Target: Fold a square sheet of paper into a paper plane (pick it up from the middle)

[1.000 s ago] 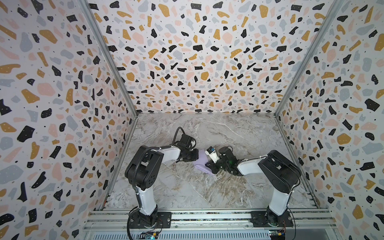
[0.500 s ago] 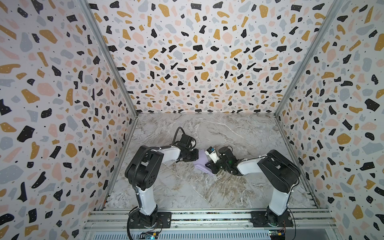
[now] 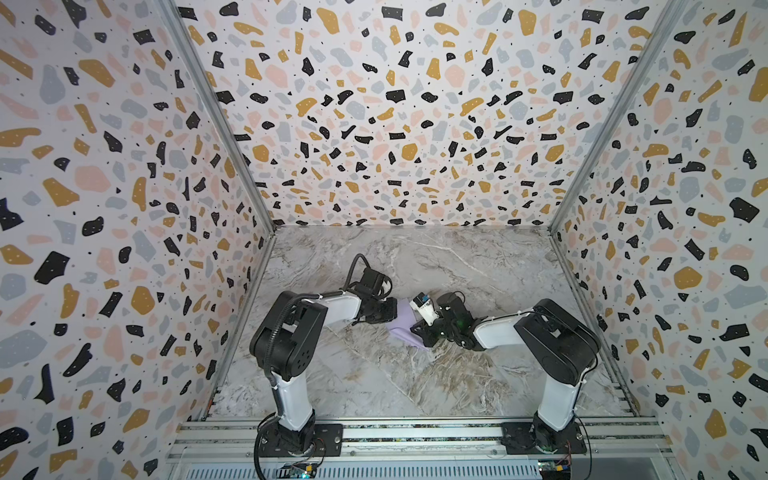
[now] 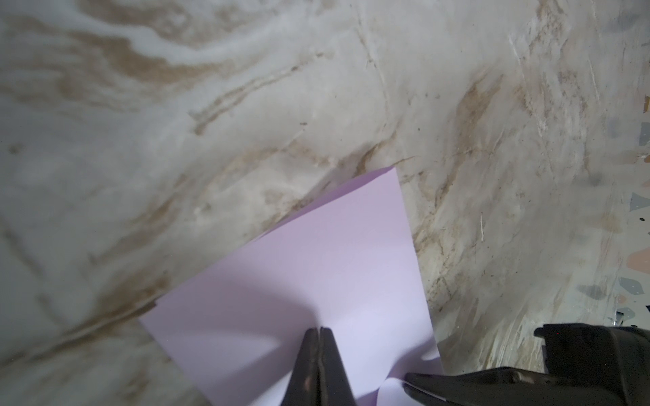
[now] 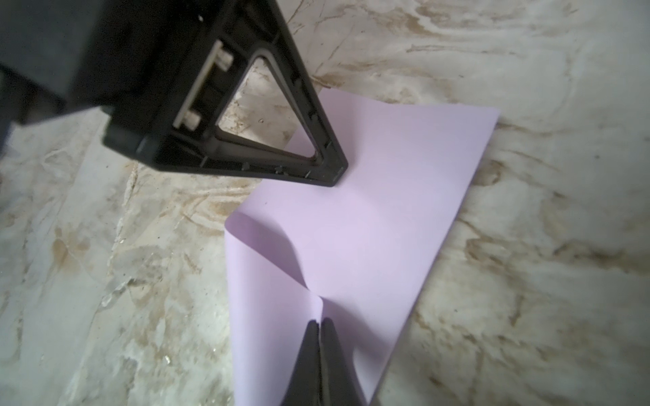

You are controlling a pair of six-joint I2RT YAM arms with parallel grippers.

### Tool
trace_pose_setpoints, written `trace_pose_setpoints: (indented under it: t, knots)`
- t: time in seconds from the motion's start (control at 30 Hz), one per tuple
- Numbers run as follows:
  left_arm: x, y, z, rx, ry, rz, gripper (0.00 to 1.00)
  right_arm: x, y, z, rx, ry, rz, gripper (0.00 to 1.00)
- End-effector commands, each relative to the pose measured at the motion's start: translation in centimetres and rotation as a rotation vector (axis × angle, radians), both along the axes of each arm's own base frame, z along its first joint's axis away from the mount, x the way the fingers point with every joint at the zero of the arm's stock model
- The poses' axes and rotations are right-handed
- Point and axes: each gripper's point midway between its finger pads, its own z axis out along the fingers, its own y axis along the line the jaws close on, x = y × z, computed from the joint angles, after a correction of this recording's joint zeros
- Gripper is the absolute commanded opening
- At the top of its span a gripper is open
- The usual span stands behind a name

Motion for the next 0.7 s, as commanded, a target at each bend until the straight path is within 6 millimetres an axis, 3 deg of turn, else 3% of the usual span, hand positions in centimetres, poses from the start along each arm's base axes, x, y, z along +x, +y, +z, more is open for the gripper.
trace_pose_setpoints:
  t: [0.0, 0.67]
  knots:
    - [-1.5, 0.8, -2.0, 0.064, 0.057, -0.009, 0.00, 0.5, -0.2, 1.4, 0.016, -0.024, -0.011, 0.04]
    - [-1.6, 1.7, -2.7, 0.122, 0.070, 0.002, 0.00, 0.3, -0.3, 2.4, 0.034, -0.044, -0.012, 0.04]
